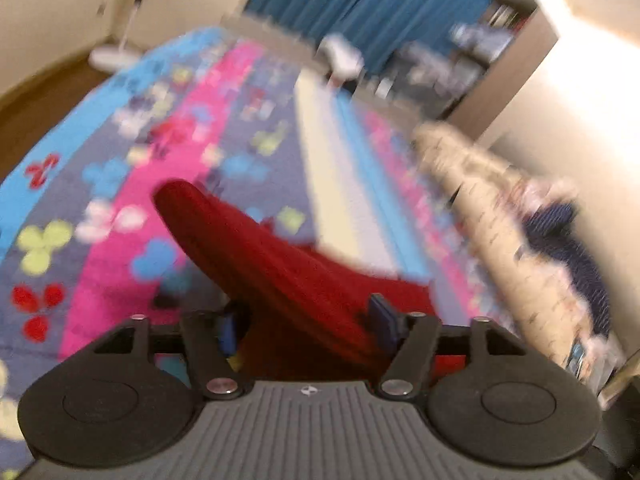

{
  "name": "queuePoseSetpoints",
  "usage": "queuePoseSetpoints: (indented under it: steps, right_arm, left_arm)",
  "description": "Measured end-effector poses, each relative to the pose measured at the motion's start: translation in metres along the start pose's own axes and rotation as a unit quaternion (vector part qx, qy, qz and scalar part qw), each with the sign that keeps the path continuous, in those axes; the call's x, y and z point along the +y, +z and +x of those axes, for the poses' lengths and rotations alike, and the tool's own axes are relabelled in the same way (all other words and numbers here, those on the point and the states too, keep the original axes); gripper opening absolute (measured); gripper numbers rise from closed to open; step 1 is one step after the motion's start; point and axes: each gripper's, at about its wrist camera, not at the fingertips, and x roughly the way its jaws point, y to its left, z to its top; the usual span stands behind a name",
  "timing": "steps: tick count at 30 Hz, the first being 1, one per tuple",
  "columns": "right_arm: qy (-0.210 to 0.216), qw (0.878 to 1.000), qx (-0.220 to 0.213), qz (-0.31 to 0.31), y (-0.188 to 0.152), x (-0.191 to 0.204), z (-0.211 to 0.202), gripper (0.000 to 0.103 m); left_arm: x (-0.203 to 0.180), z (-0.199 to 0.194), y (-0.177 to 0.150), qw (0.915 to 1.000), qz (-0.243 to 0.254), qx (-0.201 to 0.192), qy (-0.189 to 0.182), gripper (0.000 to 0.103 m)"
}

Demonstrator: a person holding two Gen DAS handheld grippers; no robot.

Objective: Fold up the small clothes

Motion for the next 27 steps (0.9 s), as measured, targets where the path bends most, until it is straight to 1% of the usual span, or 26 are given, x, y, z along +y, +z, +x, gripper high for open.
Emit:
queuePoseSetpoints:
  steps: [1,2,3,4,6,7,8,9,10,13,15,16,17,18,19,20,22,25,27]
  right_arm:
    - [-0.027,0.998,0.002,0.048,-0.007,-0.026,-0.009,0.013]
    - [-0.054,0.994,0.009,0.099,-0.014,-0.048,-0.014,0.013]
    - [-0.087,0.982,0.026,0.167,-0.022,-0.072,-0.019,0.012]
    - [-0.115,0.966,0.041,0.228,-0.029,-0.092,-0.022,0.012]
    - [-0.158,0.937,0.061,0.306,-0.047,-0.119,-0.028,0.012]
    - [-0.178,0.923,0.077,0.333,-0.055,-0.129,-0.029,0.012]
    - [-0.192,0.915,0.091,0.344,-0.061,-0.135,-0.030,0.012]
    - [-0.200,0.910,0.100,0.349,-0.065,-0.138,-0.030,0.012]
    - [-0.196,0.909,0.099,0.353,-0.066,-0.141,-0.032,0.012]
    - [-0.175,0.919,0.087,0.343,-0.063,-0.138,-0.037,0.014]
    - [-0.154,0.917,0.080,0.359,-0.064,-0.144,-0.037,0.021]
    - [-0.149,0.915,0.075,0.368,-0.064,-0.145,-0.037,0.028]
    - [-0.142,0.913,0.070,0.375,-0.064,-0.149,-0.038,0.033]
    - [-0.136,0.912,0.066,0.381,-0.064,-0.152,-0.037,0.042]
    - [-0.129,0.912,0.064,0.383,-0.062,-0.149,-0.035,0.048]
    - [-0.125,0.913,0.065,0.382,-0.059,-0.148,-0.030,0.051]
    - [-0.123,0.918,0.073,0.370,-0.053,-0.145,-0.021,0.061]
    - [-0.130,0.922,0.084,0.354,-0.052,-0.140,-0.013,0.063]
    - [-0.133,0.922,0.086,0.354,-0.051,-0.142,-0.008,0.063]
  left_arm:
    - [-0.006,-0.007,-0.002,0.9997,0.003,-0.025,-0.002,0.074]
    - [-0.011,-0.011,-0.004,0.9991,0.004,-0.041,-0.004,0.074]
    - [-0.016,-0.013,-0.008,0.9989,0.004,-0.047,-0.004,0.074]
    - [-0.019,-0.012,-0.012,0.9990,0.007,-0.045,0.000,0.074]
    - [-0.029,-0.002,-0.019,0.9992,0.029,-0.020,0.018,0.074]
    - [-0.035,0.005,-0.023,0.9985,0.046,-0.004,0.028,0.074]
    - [-0.043,0.014,-0.028,0.9968,0.067,0.011,0.042,0.073]
    - [-0.049,0.021,-0.031,0.9948,0.084,0.022,0.053,0.073]
    - [-0.054,0.028,-0.036,0.9920,0.104,0.033,0.064,0.073]
    - [-0.065,0.052,-0.055,0.9770,0.171,0.058,0.114,0.072]
    - [-0.064,0.066,-0.062,0.9685,0.196,0.070,0.137,0.072]
    - [-0.063,0.071,-0.065,0.9655,0.204,0.074,0.143,0.072]
    - [-0.063,0.075,-0.065,0.9645,0.207,0.075,0.145,0.072]
    - [-0.062,0.077,-0.065,0.9649,0.206,0.076,0.144,0.072]
    - [-0.061,0.078,-0.065,0.9656,0.204,0.077,0.143,0.072]
    - [-0.060,0.079,-0.064,0.9658,0.202,0.078,0.143,0.072]
    - [-0.058,0.081,-0.062,0.9651,0.201,0.081,0.147,0.072]
    - [-0.056,0.083,-0.060,0.9650,0.196,0.085,0.152,0.072]
    - [-0.056,0.083,-0.059,0.9651,0.195,0.085,0.153,0.072]
